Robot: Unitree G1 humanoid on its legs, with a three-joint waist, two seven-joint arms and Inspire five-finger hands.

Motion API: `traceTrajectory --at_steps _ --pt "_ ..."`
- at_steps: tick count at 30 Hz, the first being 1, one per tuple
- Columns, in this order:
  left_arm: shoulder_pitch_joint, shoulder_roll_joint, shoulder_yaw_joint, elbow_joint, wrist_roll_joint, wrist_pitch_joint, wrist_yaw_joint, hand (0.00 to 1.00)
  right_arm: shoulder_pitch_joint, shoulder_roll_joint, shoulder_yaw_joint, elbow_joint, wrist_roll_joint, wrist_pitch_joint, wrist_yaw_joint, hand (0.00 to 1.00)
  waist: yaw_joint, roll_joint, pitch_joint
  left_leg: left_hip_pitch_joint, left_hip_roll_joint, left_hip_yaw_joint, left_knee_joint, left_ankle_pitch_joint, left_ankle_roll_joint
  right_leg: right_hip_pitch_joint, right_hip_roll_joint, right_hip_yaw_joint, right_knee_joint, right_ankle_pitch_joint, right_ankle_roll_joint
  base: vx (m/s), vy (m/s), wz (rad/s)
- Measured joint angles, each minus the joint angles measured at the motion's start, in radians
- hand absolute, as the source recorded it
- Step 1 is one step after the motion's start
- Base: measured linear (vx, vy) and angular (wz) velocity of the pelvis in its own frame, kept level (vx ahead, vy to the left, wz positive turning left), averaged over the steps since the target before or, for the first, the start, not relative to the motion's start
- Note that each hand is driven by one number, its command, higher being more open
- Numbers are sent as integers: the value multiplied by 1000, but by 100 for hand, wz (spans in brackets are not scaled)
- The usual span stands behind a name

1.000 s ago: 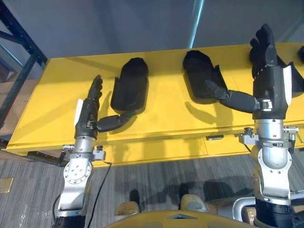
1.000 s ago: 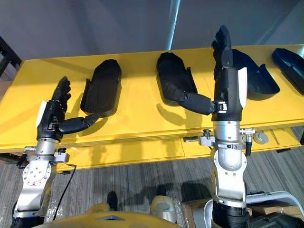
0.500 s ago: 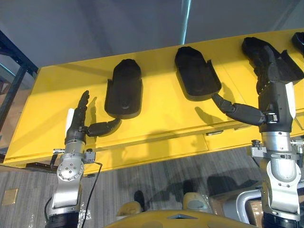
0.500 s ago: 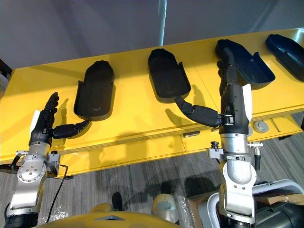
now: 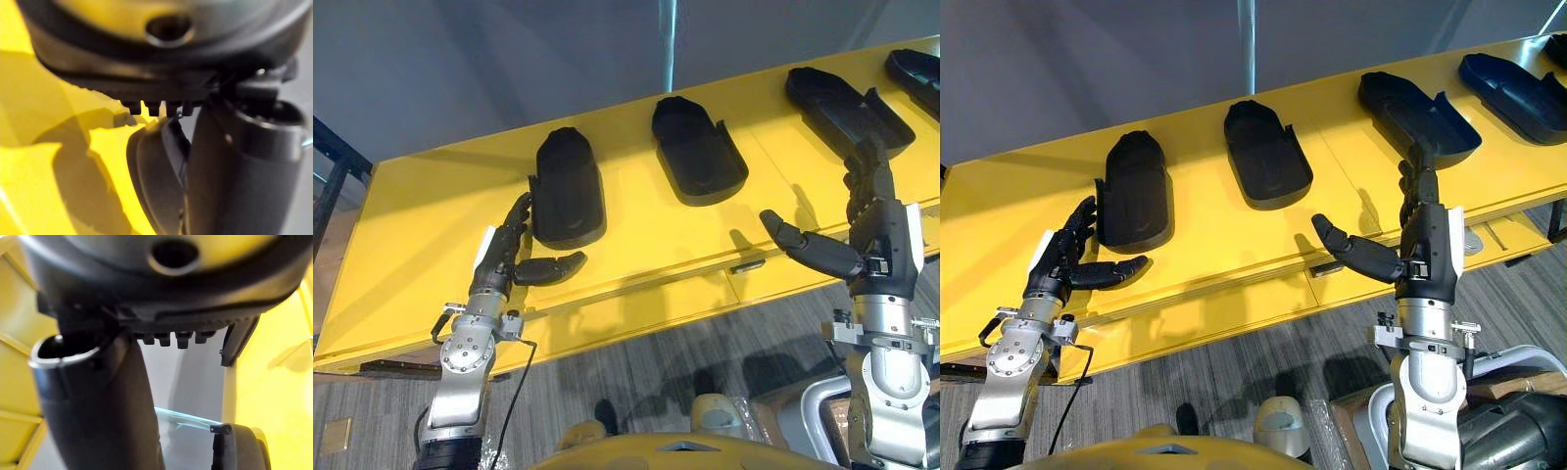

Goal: Walk over and take three plastic housings, then place them on the shelf

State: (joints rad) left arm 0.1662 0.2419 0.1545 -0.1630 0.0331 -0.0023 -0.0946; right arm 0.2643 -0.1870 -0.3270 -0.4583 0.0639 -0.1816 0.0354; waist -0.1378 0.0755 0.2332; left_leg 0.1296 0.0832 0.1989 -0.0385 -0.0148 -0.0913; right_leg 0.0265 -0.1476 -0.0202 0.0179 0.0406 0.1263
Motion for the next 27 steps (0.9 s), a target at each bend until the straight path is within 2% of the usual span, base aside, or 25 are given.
traceTrajectory --at_steps 3,8,9,15,19,27 --pt "-2 0 -1 0 6 0 11 100 0 0 1 0 0 0 -2 100 -1 1 0 0 0 3 0 0 0 -2 1 2 0 0 0 0 0 0" --pt "-3 0 -3 1 21 1 81 100 0 0 2 0 1 0 -3 100 -3 1 0 -1 1 9 0 -3 -1 -6 2 6 0 0 0 -4 -1 -4" --pt "-8 0 -3 9 59 3 126 100 0 0 3 0 1 0 -4 100 -2 1 0 0 1 11 1 -4 -1 -7 2 11 0 0 0 -4 3 -3" --pt "-20 0 -3 41 141 8 274 100 6 0 17 0 4 0 -10 100 -3 1 0 0 1 13 2 -6 -2 -7 3 13 0 0 0 0 0 0" --pt "-23 -1 -3 41 145 8 347 100 21 5 38 0 22 0 -23 100 -2 3 1 0 1 13 2 -6 -2 -7 3 13 0 0 0 0 0 0" --pt "-50 -12 -3 41 144 8 357 100 29 5 63 0 22 0 -27 100 -4 5 2 0 2 16 1 -7 -2 -10 5 17 1 0 -1 0 0 0"
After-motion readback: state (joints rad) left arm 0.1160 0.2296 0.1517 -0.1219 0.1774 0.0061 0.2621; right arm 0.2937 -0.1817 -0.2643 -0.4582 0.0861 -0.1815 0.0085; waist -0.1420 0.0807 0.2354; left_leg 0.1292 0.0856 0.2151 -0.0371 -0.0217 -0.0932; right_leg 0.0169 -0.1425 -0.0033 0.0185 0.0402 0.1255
